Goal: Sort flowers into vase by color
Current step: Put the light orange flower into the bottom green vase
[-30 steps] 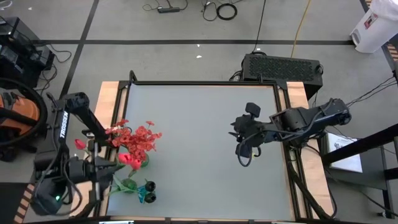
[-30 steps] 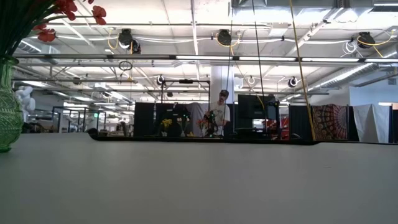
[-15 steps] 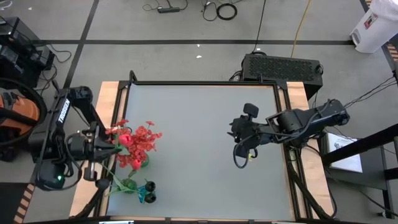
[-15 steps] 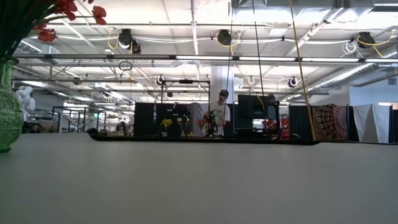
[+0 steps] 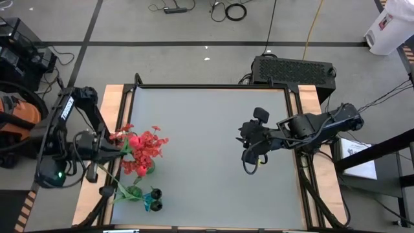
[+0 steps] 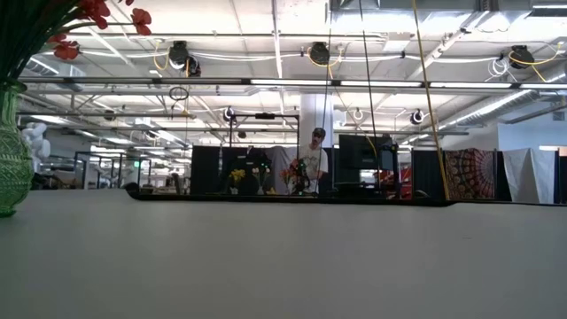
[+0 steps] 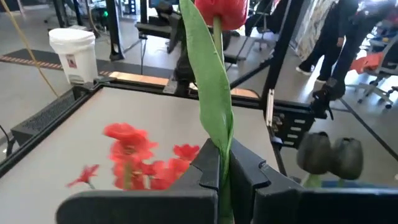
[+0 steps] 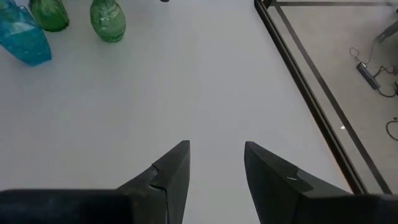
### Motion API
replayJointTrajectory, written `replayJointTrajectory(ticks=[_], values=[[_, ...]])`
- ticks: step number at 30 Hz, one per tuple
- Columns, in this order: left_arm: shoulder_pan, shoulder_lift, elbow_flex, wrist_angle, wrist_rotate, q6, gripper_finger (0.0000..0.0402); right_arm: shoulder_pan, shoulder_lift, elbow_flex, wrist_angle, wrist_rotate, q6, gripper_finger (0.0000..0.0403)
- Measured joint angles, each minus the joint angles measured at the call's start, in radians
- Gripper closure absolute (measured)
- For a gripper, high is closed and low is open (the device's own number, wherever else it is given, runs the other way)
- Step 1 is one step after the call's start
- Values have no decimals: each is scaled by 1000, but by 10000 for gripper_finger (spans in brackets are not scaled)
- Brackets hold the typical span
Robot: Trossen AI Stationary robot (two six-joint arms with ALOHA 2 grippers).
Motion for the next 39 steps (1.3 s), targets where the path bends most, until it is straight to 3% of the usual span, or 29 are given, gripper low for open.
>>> replayJointTrajectory(ticks=[7,16,24,28,39], values=[[0,149,0,62,-9,-13,391,0,0,0,27,-5,-2,259],[-84,329,0,68,-280,-132,391,0,0,0,26,-5,-3,259],[-103,350,1,67,-287,-155,391,0,0,0,20,-4,-24,259],[-130,339,0,-21,-267,-236,391,0,0,0,21,-4,-31,259],[-203,202,-14,-38,-175,-180,391,0,0,0,22,0,-52,259]])
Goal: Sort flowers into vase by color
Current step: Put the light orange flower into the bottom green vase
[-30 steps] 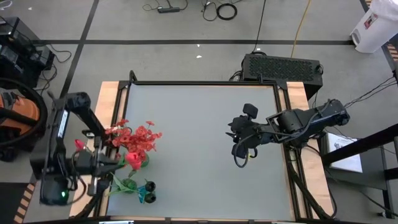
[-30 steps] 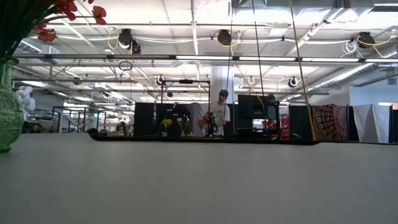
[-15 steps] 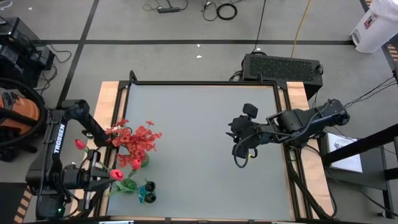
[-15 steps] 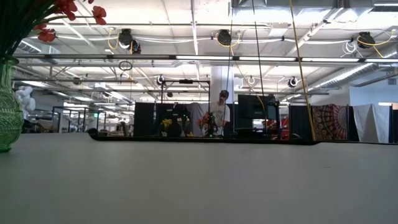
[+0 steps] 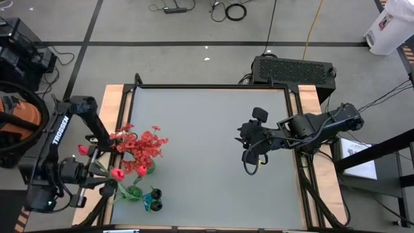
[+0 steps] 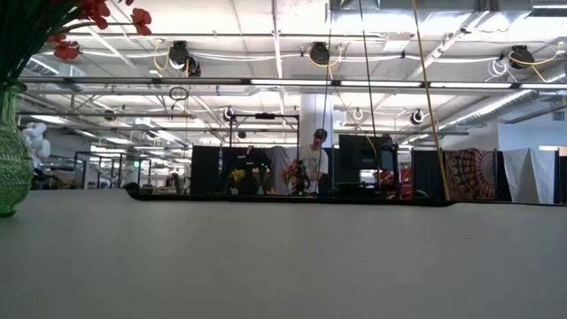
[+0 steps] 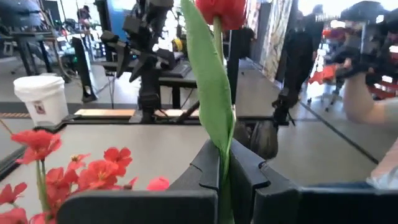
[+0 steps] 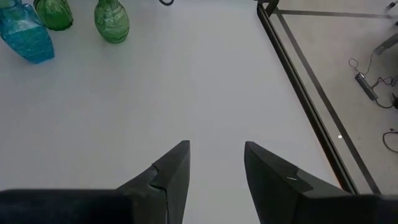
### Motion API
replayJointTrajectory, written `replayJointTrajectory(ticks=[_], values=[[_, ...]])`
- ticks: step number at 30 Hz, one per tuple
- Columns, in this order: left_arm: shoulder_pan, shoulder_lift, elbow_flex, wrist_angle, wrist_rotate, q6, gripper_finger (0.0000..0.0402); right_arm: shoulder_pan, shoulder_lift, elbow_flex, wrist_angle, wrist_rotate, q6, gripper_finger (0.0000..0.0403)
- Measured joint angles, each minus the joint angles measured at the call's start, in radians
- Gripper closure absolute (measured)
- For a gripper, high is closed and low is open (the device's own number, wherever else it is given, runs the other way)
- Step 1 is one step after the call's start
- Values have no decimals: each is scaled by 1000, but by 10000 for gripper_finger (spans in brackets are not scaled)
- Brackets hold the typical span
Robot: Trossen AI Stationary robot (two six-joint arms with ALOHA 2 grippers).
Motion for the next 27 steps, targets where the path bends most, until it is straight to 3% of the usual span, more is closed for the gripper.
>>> replayJointTrajectory(ticks=[17,22,27], values=[[-25,-12,-334,22,-65,-317,391,0,0,0,0,0,17,259],[-26,-12,-395,137,-108,-302,391,0,0,0,0,0,19,259],[-25,-12,-407,306,-115,-156,391,0,0,0,0,0,19,259]])
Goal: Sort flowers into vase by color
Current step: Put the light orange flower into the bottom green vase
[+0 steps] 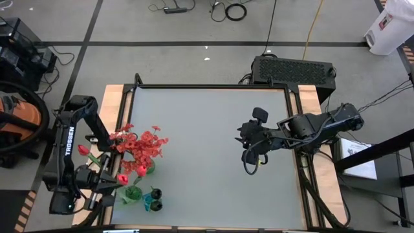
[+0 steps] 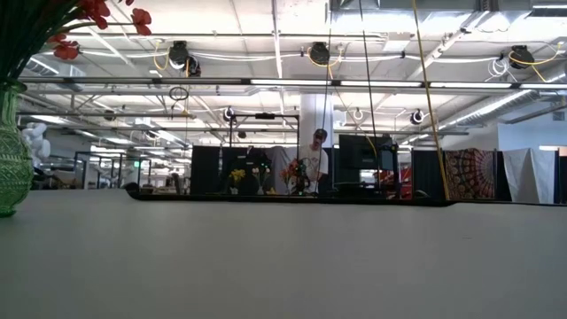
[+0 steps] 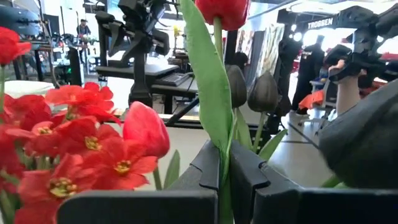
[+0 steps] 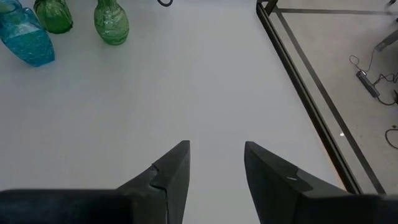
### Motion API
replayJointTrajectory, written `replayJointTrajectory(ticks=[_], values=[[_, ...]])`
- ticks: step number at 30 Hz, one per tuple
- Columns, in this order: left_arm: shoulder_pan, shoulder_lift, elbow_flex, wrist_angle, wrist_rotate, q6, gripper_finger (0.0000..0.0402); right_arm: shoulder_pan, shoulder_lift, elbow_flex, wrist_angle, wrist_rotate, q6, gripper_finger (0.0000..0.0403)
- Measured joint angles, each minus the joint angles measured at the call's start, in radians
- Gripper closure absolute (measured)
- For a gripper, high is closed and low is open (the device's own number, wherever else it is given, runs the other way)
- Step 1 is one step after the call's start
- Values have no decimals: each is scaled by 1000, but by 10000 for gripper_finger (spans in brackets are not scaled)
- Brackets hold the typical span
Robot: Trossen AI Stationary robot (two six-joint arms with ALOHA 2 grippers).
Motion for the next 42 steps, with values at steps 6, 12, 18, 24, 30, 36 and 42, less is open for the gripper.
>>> replayJointTrajectory(ticks=[6,12,18,24,30,36,42], values=[[23,0,0,149,-1,190,391,0,0,0,0,1,8,259],[80,0,0,139,-1,266,391,0,34,0,0,2,6,259],[82,0,-3,67,0,185,391,0,79,0,-6,0,-11,259],[45,0,-45,124,0,179,391,0,84,0,-2,9,-19,259],[51,0,-67,157,0,178,391,0,85,0,-3,31,-23,259],[107,0,-69,232,0,179,391,-1,85,0,-1,32,-23,259],[136,0,-67,293,1,179,392,-2,85,0,-1,32,-23,259]])
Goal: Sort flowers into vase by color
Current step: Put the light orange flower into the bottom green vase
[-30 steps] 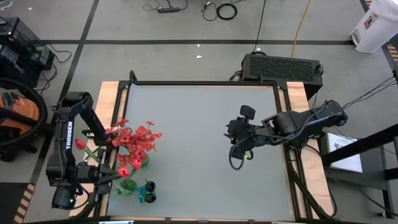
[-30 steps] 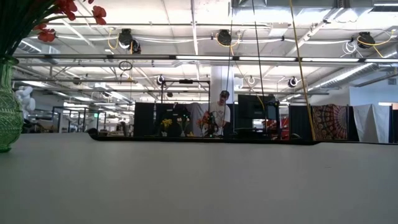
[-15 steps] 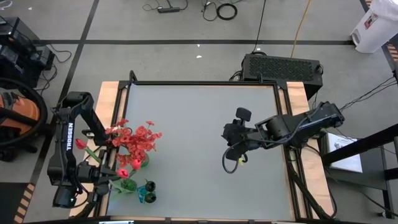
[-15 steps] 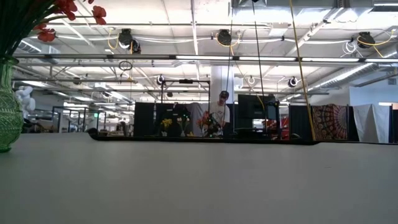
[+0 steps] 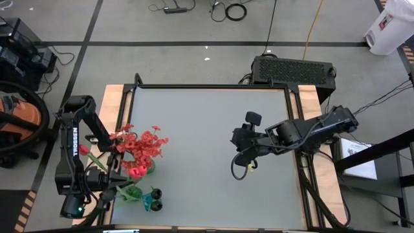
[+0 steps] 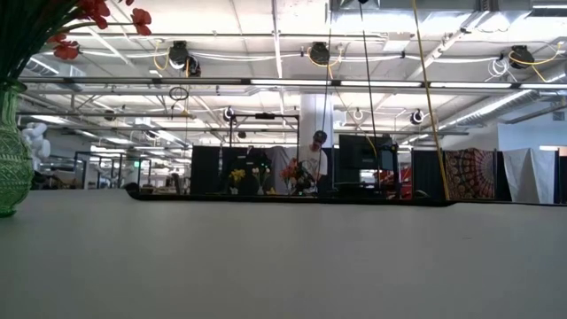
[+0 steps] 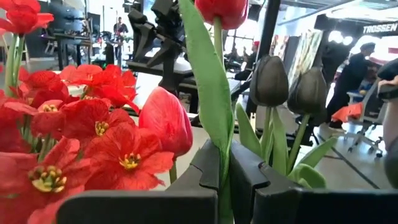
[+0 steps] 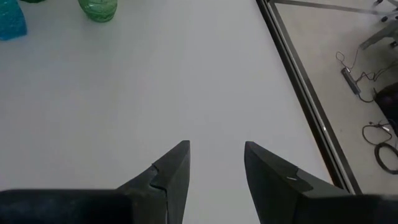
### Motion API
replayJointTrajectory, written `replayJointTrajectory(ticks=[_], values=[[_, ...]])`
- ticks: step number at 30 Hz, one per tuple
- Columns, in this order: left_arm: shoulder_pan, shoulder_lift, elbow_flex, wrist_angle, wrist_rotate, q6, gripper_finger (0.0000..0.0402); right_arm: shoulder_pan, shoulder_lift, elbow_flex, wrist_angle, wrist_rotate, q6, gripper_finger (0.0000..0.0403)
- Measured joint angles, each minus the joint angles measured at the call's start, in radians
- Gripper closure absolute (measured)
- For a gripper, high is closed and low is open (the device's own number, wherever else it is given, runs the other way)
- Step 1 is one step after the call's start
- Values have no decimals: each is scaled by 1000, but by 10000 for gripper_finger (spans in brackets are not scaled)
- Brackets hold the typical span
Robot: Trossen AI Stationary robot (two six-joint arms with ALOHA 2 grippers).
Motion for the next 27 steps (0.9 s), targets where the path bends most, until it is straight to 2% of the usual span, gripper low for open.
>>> replayJointTrajectory(ticks=[12,20,27], values=[[84,0,4,20,1,7,392,-1,0,0,0,-1,0,259],[71,0,-4,22,1,52,392,-1,0,0,-14,-1,2,259],[74,0,-57,127,2,82,392,-1,0,0,-14,-1,3,259]])
